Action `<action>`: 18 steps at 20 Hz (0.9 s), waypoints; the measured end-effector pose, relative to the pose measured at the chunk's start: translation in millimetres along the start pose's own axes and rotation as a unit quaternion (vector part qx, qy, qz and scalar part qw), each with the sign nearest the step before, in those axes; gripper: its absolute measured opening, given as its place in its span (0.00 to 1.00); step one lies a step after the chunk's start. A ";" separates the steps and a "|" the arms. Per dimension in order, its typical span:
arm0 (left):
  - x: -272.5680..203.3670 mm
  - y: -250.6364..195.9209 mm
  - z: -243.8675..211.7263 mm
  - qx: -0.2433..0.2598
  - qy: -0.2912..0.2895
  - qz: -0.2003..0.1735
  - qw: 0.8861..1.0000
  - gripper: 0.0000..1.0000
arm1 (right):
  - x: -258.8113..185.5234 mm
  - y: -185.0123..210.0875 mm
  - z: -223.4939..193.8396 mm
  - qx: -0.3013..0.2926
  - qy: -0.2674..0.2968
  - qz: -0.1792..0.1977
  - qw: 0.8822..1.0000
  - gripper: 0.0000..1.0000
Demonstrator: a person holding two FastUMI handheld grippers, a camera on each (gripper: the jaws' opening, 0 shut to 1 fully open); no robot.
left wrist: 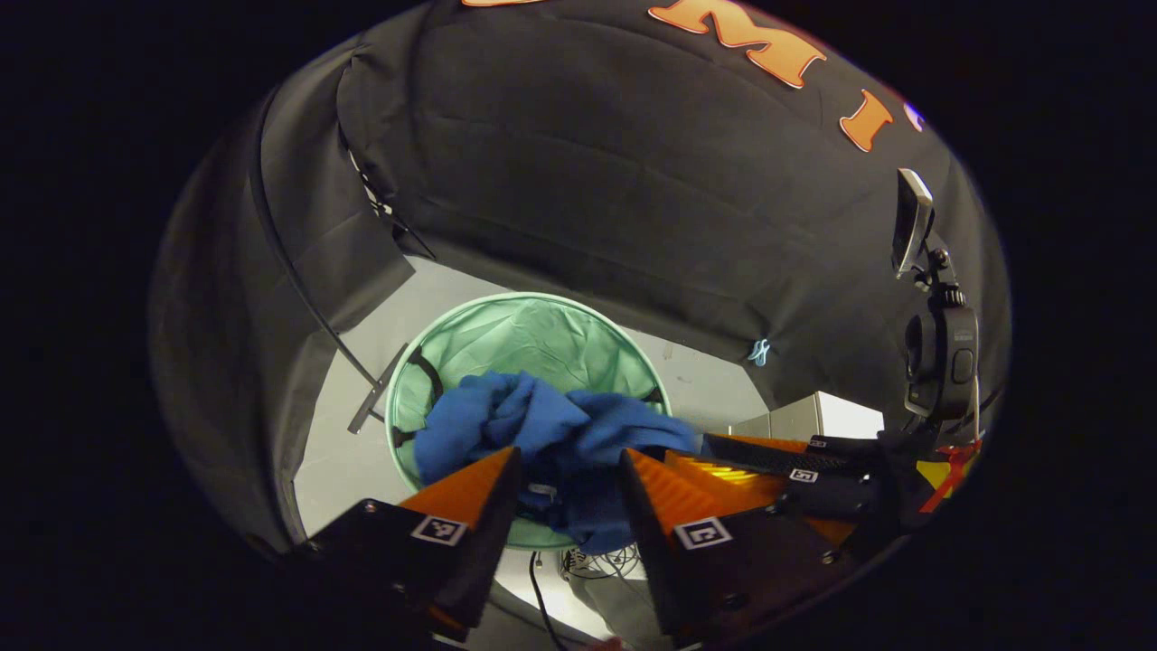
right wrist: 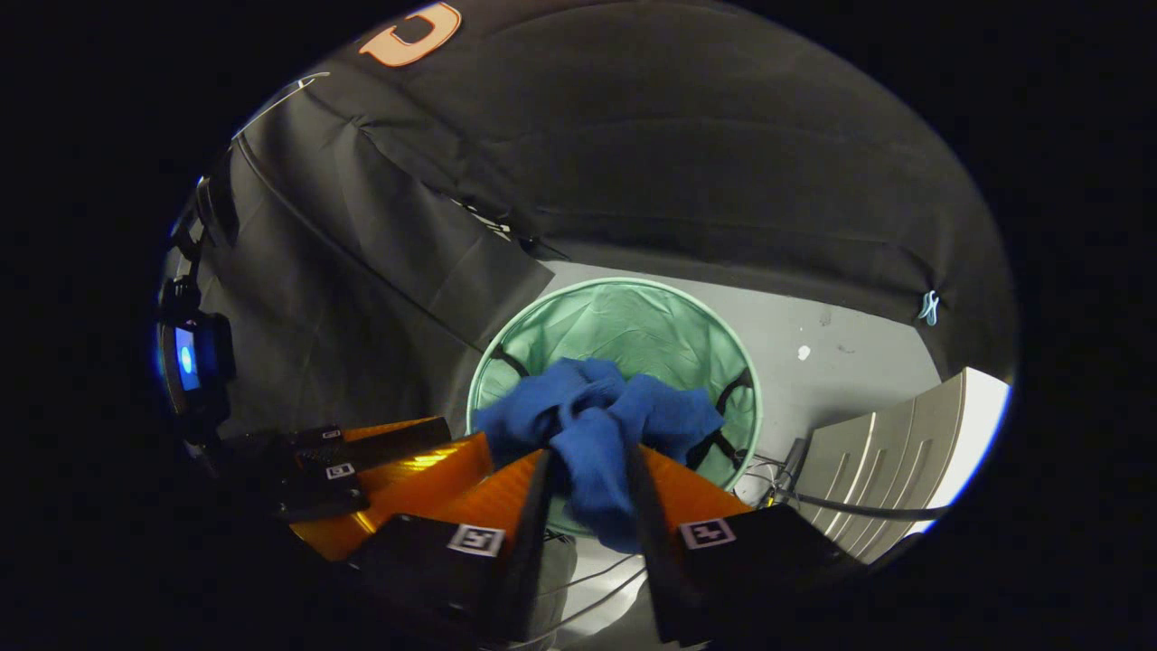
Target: Grasp the clothes on the hanger with both hands and then place them into the laundry hamper below.
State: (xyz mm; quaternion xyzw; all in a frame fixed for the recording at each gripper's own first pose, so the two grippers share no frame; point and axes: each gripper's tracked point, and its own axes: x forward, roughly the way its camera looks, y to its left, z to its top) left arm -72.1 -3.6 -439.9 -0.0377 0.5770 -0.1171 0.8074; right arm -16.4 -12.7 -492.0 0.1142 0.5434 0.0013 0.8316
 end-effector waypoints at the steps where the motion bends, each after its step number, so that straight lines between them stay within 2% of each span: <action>1: 0.0 8.6 -2.0 0.000 0.000 0.012 1.000 0.81 | 1.6 -7.8 -0.1 -0.005 -0.001 -0.013 1.000 0.69; 2: -1.7 14.8 -4.4 -0.007 0.002 0.016 1.000 0.89 | 1.8 -12.7 -2.4 -0.003 0.000 -0.022 1.000 0.66; 3: -1.9 10.9 -8.3 -0.019 0.007 0.011 1.000 0.98 | 1.7 -10.5 -4.8 0.007 0.000 -0.017 1.000 0.83; 4: -5.4 7.9 -10.4 -0.030 0.010 0.006 0.999 0.98 | 0.8 -9.0 -6.2 0.019 0.003 -0.012 1.000 0.99; 11: -16.5 8.1 -7.4 -0.014 -0.013 0.006 1.000 0.98 | -9.0 -7.1 -14.2 0.006 -0.005 -0.017 1.000 0.99; 18: -50.9 0.2 26.4 -0.008 -0.079 0.004 0.997 0.97 | -40.3 7.8 7.4 -0.020 -0.057 -0.014 0.998 0.98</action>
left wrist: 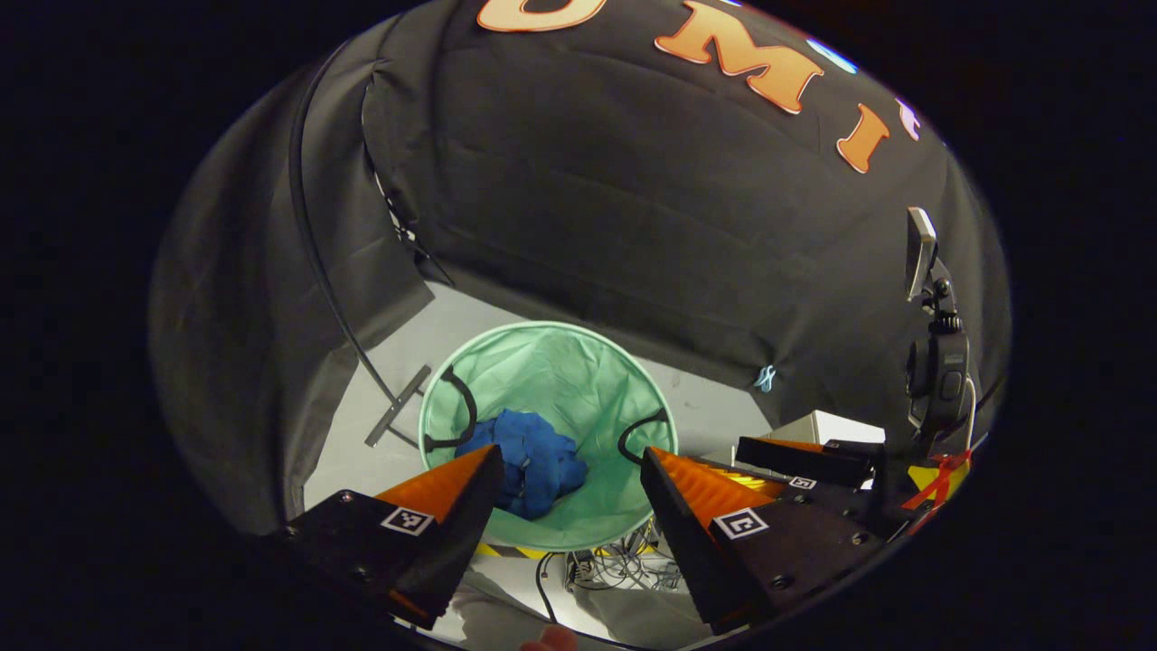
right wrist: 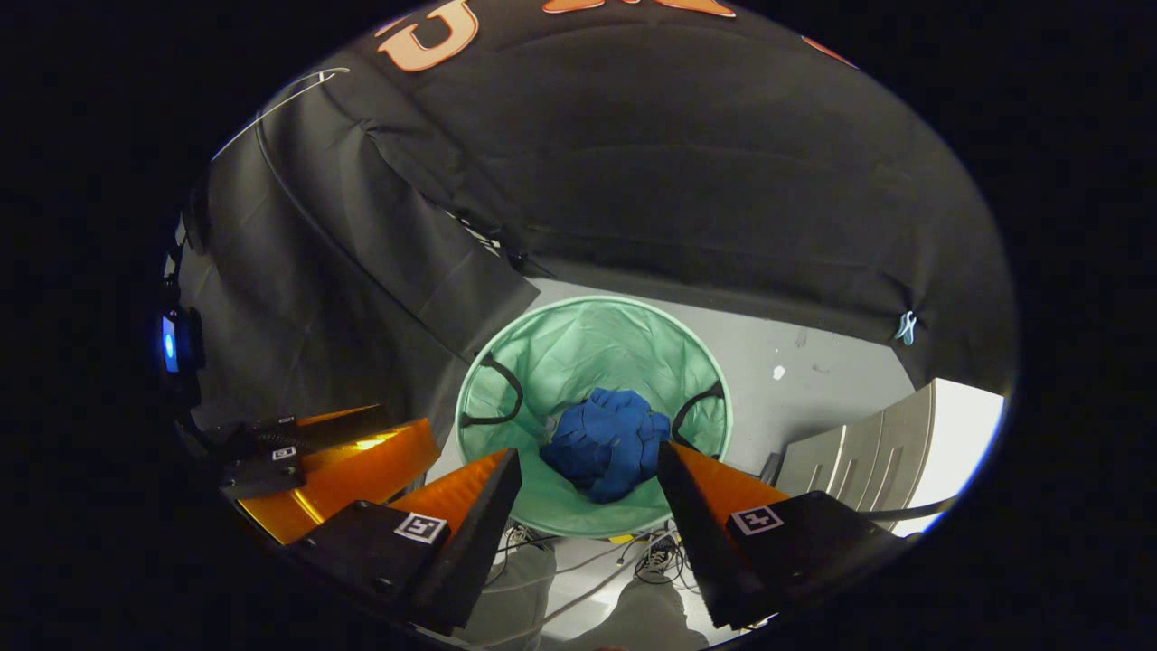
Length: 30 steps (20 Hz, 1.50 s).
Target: Grasp the clothes on the hanger with both hands and then place them into the laundry hamper below.
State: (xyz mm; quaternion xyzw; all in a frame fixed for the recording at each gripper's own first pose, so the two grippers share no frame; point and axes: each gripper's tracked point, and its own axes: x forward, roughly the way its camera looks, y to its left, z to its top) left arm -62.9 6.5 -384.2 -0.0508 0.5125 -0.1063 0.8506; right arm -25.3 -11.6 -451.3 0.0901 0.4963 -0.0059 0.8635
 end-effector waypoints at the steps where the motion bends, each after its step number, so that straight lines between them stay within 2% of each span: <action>1: -5.2 -1.5 7.6 0.001 -0.012 -0.001 1.000 0.98 | -5.9 2.2 6.9 -0.002 -0.010 0.002 1.000 0.98; 5: -39.6 -9.6 48.4 0.004 -0.074 -0.003 0.997 0.97 | -37.2 13.3 34.7 -0.008 -0.059 0.008 0.998 0.99; 6: -52.0 -12.6 62.1 0.007 -0.093 -0.004 0.996 0.94 | -47.7 15.7 43.6 -0.010 -0.075 0.009 0.997 0.98; 7: -60.4 -12.6 74.2 0.012 -0.113 -0.003 0.994 0.98 | -59.4 18.1 53.7 -0.014 -0.091 0.009 0.996 0.98; 11: -108.5 -19.5 125.1 0.027 -0.195 0.002 0.980 0.97 | -116.7 26.0 102.6 -0.029 -0.170 0.014 0.985 0.99; 15: -157.6 -27.7 165.9 0.040 -0.269 0.007 0.962 0.97 | -186.8 43.4 155.9 -0.045 -0.259 0.027 0.964 0.98; 17: -174.2 -40.3 179.1 0.042 -0.294 -0.008 0.955 0.96 | -219.2 59.1 180.0 -0.054 -0.299 0.037 0.952 0.98; 20: -204.9 -50.0 202.8 0.031 -0.333 -0.025 0.942 0.96 | -264.4 56.6 189.7 -0.063 -0.352 0.050 0.933 0.98; 22: -230.6 -57.0 222.6 0.029 -0.372 -0.027 0.927 0.96 | -291.6 47.5 191.1 -0.066 -0.380 0.060 0.921 0.98; 24: -252.5 -58.8 239.9 0.028 -0.407 -0.029 0.912 0.96 | -301.4 45.4 194.2 -0.072 -0.401 0.066 0.911 0.98; 26: -273.0 -59.0 244.8 0.029 -0.426 -0.020 0.904 0.92 | -316.1 45.1 198.2 -0.078 -0.418 0.068 0.903 0.98; 28: -287.4 -60.7 255.3 0.028 -0.444 -0.011 0.895 0.99 | -323.2 50.5 206.2 -0.080 -0.434 0.071 0.894 0.98; 29: -295.7 -63.1 258.7 0.029 -0.454 -0.009 0.890 0.99 | -327.5 50.0 208.9 -0.081 -0.443 0.071 0.890 0.98; 30: -304.0 -62.9 261.8 0.030 -0.463 -0.005 0.886 0.99 | -334.6 50.5 211.7 -0.082 -0.451 0.069 0.886 0.89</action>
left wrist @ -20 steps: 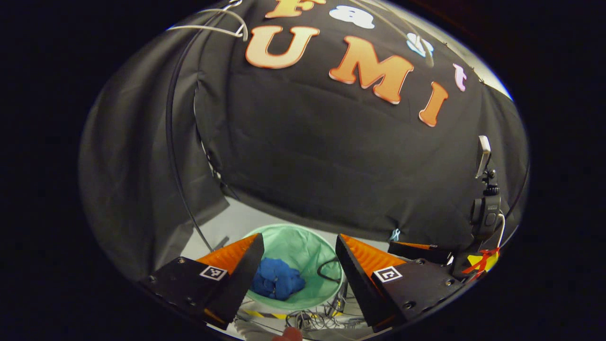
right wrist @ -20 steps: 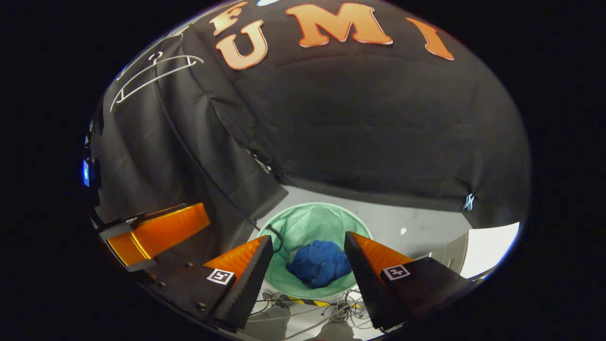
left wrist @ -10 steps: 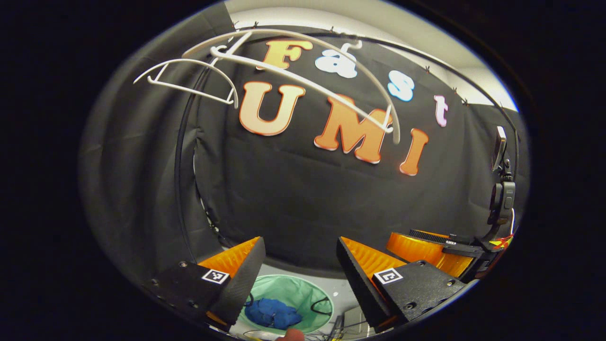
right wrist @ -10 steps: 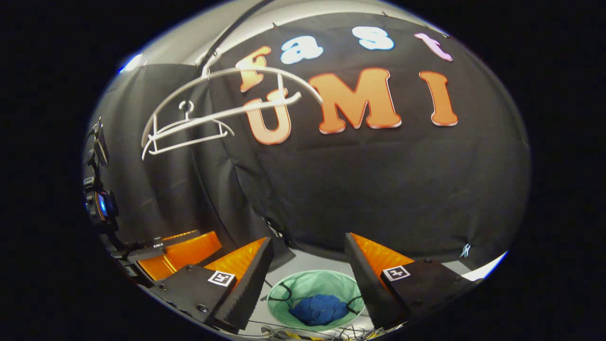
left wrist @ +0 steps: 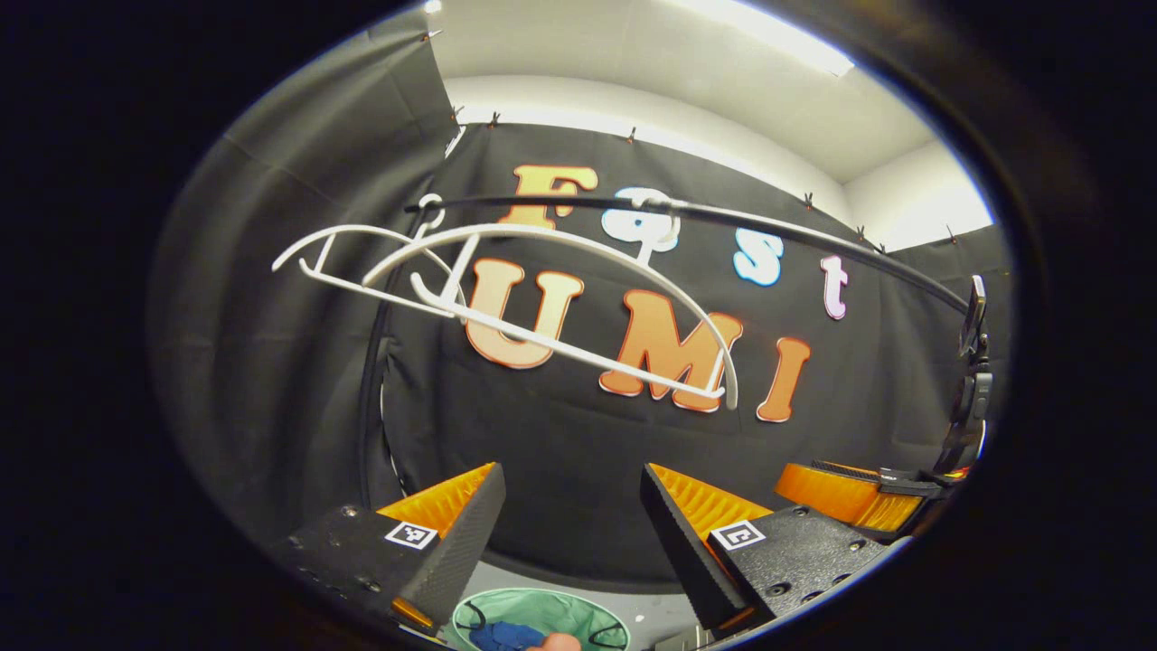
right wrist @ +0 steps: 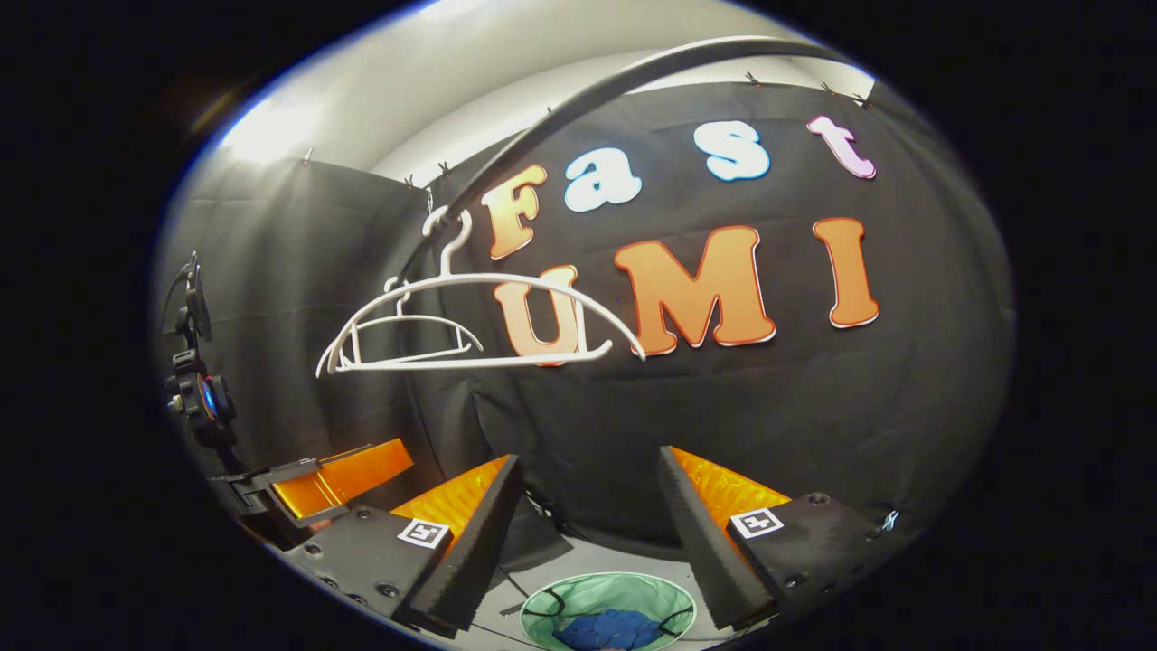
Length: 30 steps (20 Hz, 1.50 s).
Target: Grasp the clothes on the hanger with both hands and then place them into the laundry hamper below.
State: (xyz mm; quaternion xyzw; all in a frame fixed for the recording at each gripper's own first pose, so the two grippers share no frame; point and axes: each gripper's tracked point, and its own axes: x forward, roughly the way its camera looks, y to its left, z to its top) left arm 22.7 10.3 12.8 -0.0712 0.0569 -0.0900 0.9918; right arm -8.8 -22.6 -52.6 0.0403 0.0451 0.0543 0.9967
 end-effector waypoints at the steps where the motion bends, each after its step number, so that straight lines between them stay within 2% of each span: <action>1: -1.1 1.6 7.2 0.004 -0.009 0.005 1.000 0.92 | -2.8 -0.9 7.6 -0.004 -0.009 -0.001 1.000 0.88; 6: -11.0 -0.6 44.0 0.029 -0.053 0.015 0.998 0.92 | -22.9 -5.7 43.5 -0.039 -0.047 -0.010 0.998 0.88; 7: -15.0 -1.8 50.5 0.033 -0.062 0.016 0.997 0.95 | -26.5 -5.4 48.9 -0.042 -0.055 -0.009 0.998 0.88; 8: -17.6 -3.0 57.0 0.036 -0.071 0.018 0.997 0.92 | -30.2 -3.9 55.3 -0.044 -0.064 -0.008 0.997 0.88; 9: -19.2 -3.6 64.1 0.038 -0.079 0.019 0.996 0.92 | -32.3 -3.4 60.1 -0.044 -0.072 -0.008 0.996 1.00; 11: -21.6 -4.8 73.8 0.046 -0.090 0.021 0.995 0.95 | -37.7 -5.8 66.5 -0.044 -0.080 -0.010 0.996 0.97; 12: -24.2 -4.1 79.5 0.052 -0.099 0.026 0.993 0.92 | -38.5 -7.9 67.4 -0.044 -0.081 -0.013 0.996 0.97; 13: -27.4 -4.2 87.5 0.061 -0.110 0.029 0.992 0.95 | -40.8 -9.3 69.1 -0.046 -0.081 -0.015 0.996 0.97; 14: -30.4 -5.0 95.4 0.070 -0.121 0.032 0.990 0.92 | -42.5 -9.8 71.8 -0.048 -0.085 -0.016 0.995 0.97; 15: -32.6 -6.1 101.6 0.074 -0.130 0.033 0.988 0.95 | -43.8 -10.9 75.9 -0.052 -0.090 -0.017 0.994 0.97; 17: -36.4 -13.2 109.4 0.070 -0.142 0.029 0.987 0.92 | -47.9 -11.2 81.9 -0.059 -0.101 -0.020 0.993 0.97; 20: -40.7 -19.3 113.4 0.058 -0.148 0.020 0.987 0.92 | -50.9 -10.0 84.5 -0.057 -0.109 -0.016 0.992 0.98; 21: -38.4 -17.9 113.3 0.054 -0.147 0.020 0.987 0.94 | -51.4 -11.4 84.5 -0.056 -0.109 -0.017 0.992 0.89; 23: -38.1 -17.9 110.0 0.051 -0.141 0.019 0.988 0.92 | -51.8 -15.6 84.2 -0.051 -0.109 -0.020 0.993 0.89; 24: -37.7 -17.9 108.0 0.050 -0.139 0.018 0.989 0.94 | -51.8 -16.9 84.3 -0.048 -0.109 -0.021 0.993 0.88; 25: -37.4 -16.7 105.8 0.049 -0.136 0.019 0.989 0.95 | -51.9 -18.9 84.4 -0.045 -0.109 -0.023 0.993 0.97; 26: -36.7 -15.5 103.8 0.048 -0.132 0.019 0.990 0.92 | -51.6 -20.9 84.4 -0.043 -0.109 -0.025 0.993 0.88; 29: -34.0 -15.3 102.5 0.047 -0.128 0.019 0.990 0.92 | -50.1 -25.5 83.7 -0.037 -0.109 -0.029 0.993 0.88; 30: -33.4 -15.5 102.5 0.049 -0.128 0.019 0.990 0.92 | -49.5 -27.1 83.7 -0.035 -0.109 -0.030 0.993 0.97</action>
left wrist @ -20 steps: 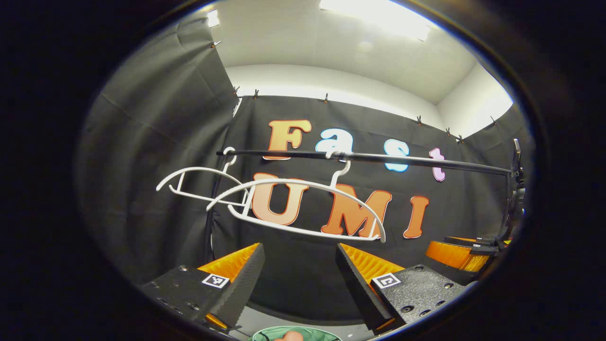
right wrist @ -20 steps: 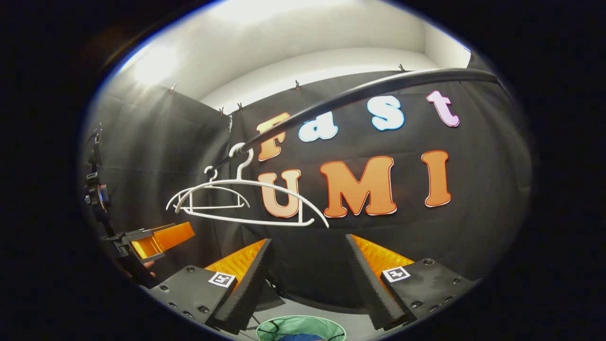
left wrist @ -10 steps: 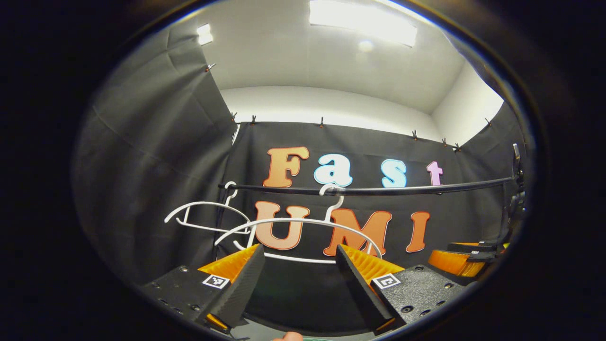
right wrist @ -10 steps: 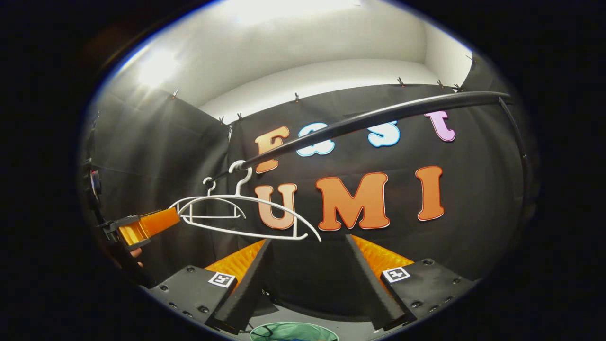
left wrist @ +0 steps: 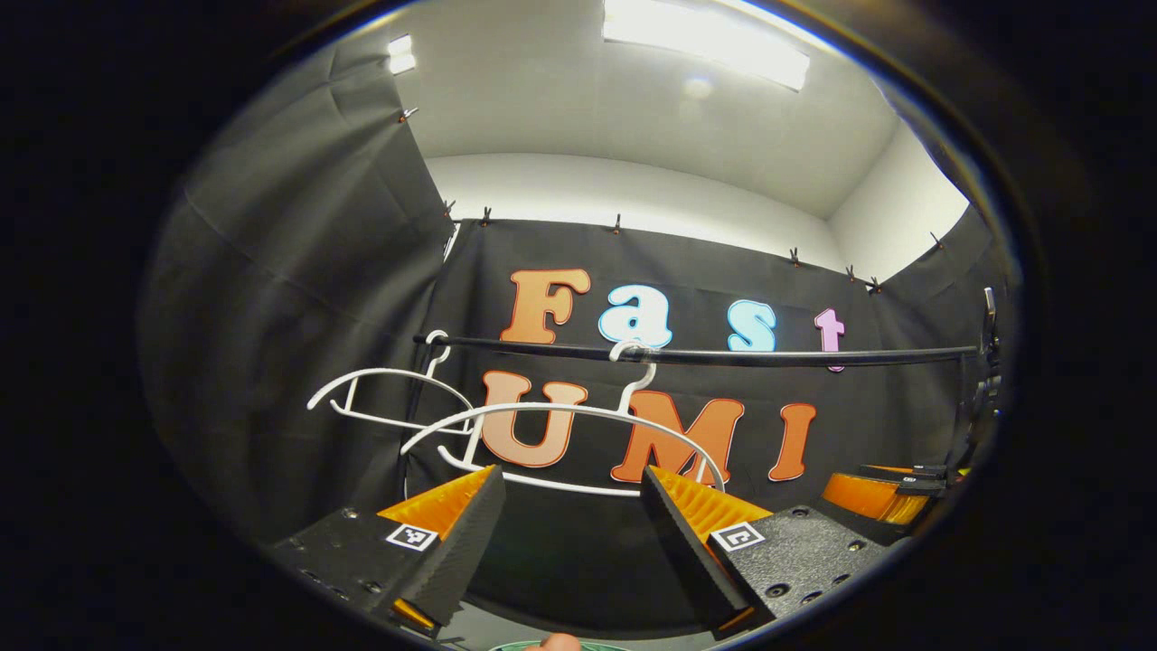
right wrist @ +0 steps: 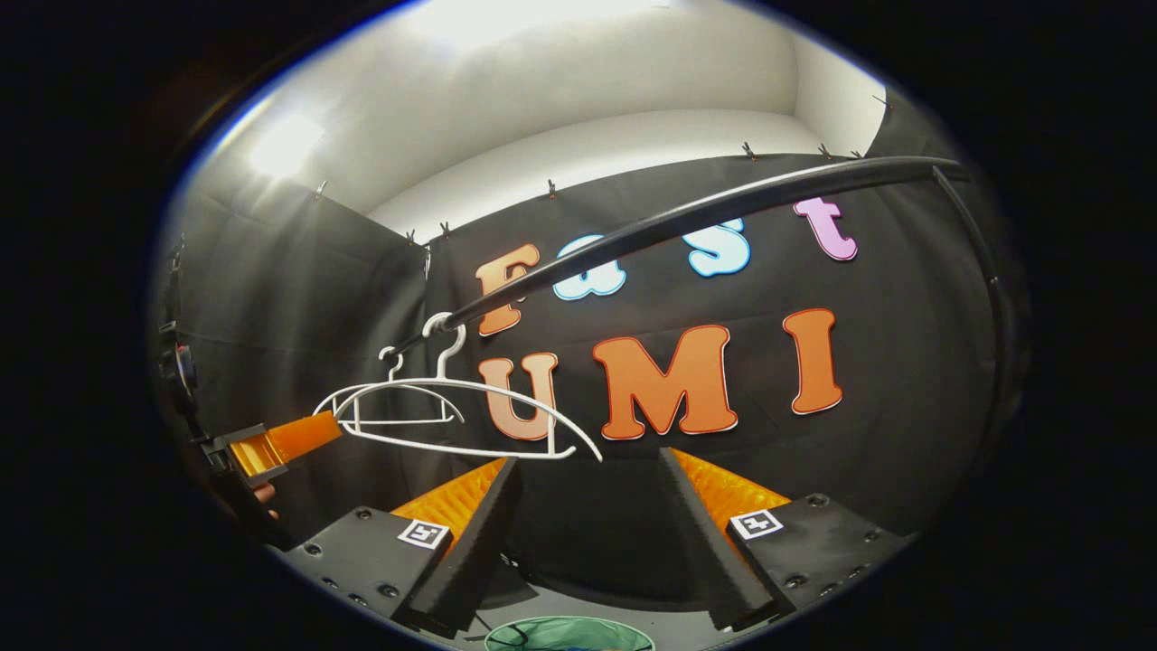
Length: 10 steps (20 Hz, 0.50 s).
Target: Grasp the clothes on the hanger with both hands and then place them into the laundry hamper below.
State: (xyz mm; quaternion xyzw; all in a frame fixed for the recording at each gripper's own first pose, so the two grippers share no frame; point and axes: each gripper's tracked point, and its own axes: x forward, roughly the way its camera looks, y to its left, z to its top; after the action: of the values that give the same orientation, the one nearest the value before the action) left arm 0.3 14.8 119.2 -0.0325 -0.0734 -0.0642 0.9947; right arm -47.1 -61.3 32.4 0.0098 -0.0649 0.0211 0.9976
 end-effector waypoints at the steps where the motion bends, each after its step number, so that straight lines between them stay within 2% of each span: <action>1: 1.6 -0.5 0.5 0.002 -0.001 -0.001 1.000 0.92 | 0.3 -0.4 -0.5 0.002 0.000 -0.001 1.000 0.97; 3: 1.9 -3.7 0.6 0.005 -0.002 -0.005 1.000 0.92 | 1.4 0.4 -1.9 0.005 0.001 -0.001 1.000 0.97; 4: 1.6 -5.4 1.4 0.006 -0.003 -0.007 1.000 0.95 | 1.9 0.7 -2.6 0.005 0.001 -0.001 1.000 0.97; 7: 0.6 -7.2 3.8 0.011 -0.006 -0.009 1.000 0.95 | 1.9 2.1 -3.1 0.005 0.002 0.000 1.000 0.98; 8: 1.2 -6.6 4.4 0.011 -0.007 -0.009 1.000 0.92 | 2.3 2.8 -2.9 0.004 0.002 0.000 1.000 0.98; 10: 0.3 -6.9 5.0 0.009 -0.008 -0.011 1.000 0.95 | 2.5 3.6 -2.8 0.004 0.001 -0.001 1.000 0.98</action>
State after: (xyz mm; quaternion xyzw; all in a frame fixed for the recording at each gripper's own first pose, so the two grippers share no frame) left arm -1.1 8.3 124.6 -0.0230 -0.0820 -0.0742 0.9936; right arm -44.4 -57.6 30.0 0.0136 -0.0637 0.0207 0.9977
